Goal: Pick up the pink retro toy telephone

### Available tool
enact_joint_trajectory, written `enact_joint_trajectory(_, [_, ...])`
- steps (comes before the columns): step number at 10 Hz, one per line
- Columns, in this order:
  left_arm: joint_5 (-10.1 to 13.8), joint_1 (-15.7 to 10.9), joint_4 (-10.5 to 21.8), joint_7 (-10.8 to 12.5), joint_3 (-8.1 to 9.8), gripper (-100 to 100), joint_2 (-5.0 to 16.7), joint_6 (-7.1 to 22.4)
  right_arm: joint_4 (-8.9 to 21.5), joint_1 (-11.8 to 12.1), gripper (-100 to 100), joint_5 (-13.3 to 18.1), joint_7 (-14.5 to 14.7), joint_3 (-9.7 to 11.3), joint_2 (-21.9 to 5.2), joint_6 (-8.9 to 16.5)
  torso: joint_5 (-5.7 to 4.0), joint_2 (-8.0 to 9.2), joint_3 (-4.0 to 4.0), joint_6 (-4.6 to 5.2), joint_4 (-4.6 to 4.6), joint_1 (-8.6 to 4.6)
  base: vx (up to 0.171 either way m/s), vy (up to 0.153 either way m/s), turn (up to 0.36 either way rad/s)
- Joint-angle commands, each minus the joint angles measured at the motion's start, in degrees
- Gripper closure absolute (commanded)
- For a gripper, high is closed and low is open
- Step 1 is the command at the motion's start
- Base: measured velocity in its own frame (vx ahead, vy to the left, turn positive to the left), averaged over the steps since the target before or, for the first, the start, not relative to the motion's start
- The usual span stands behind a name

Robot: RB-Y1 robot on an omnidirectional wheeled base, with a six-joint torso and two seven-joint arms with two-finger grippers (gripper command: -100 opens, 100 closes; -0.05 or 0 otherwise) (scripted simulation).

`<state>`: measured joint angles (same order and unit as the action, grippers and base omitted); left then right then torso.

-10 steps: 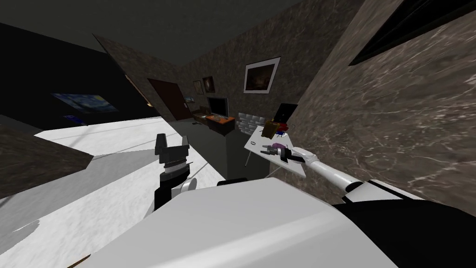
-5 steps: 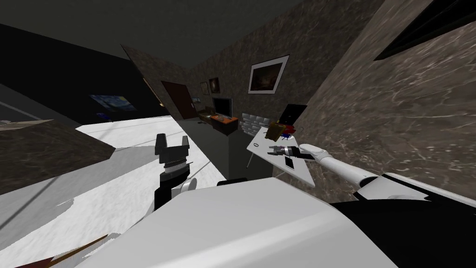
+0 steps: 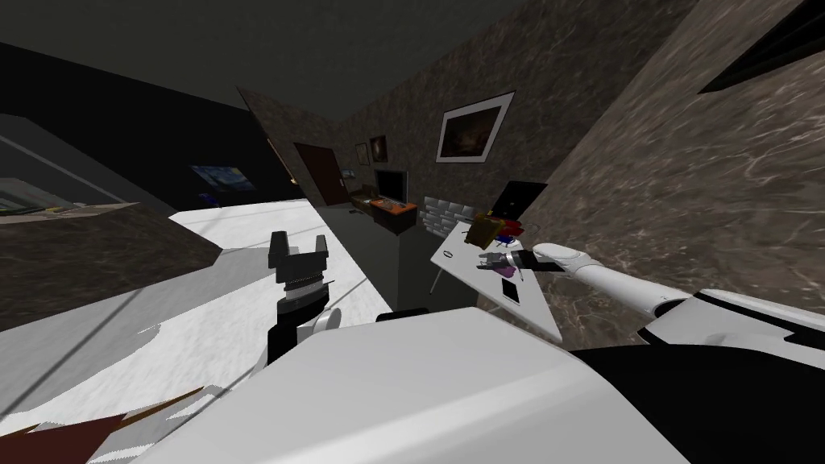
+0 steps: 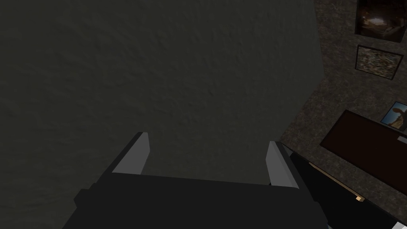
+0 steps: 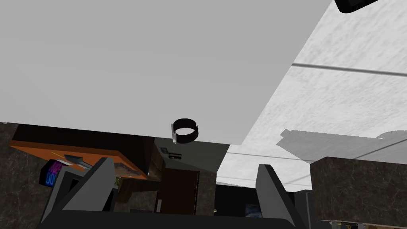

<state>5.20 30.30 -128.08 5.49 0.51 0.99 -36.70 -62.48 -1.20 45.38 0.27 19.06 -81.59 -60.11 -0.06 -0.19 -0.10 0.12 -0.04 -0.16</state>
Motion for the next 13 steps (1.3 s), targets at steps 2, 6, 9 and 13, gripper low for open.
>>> enact_joint_trajectory(2, [0.0,0.0,0.0,0.0,0.0,0,0.0,0.0,3.2,-0.2,-100,3.9,-1.3,1.8,-4.7,-0.9,0.01,-0.02,-0.01,-0.03,0.0,0.0,0.053,-0.019,0.156])
enact_joint_trajectory(6, [0.0,0.0,0.0,0.0,0.0,0,0.0,0.0,9.3,-0.2,-100,10.1,-2.8,4.6,-9.0,-2.7,-0.01,-0.12,-0.07,-0.03,-0.03,-0.04,0.061,-0.033,0.108])
enact_joint_trajectory(9, [0.0,0.0,0.0,0.0,0.0,0,0.0,0.0,13.0,1.0,-100,15.2,-4.1,7.6,-10.4,-4.2,-0.04,-0.13,-0.08,0.01,-0.04,-0.07,0.078,-0.044,0.068])
enact_joint_trajectory(13, [0.0,0.0,0.0,0.0,0.0,0,0.0,0.0,14.4,2.0,-100,17.5,-4.7,9.4,-10.0,-4.9,-0.05,-0.06,-0.04,0.0,-0.02,-0.06,0.048,-0.033,0.034])
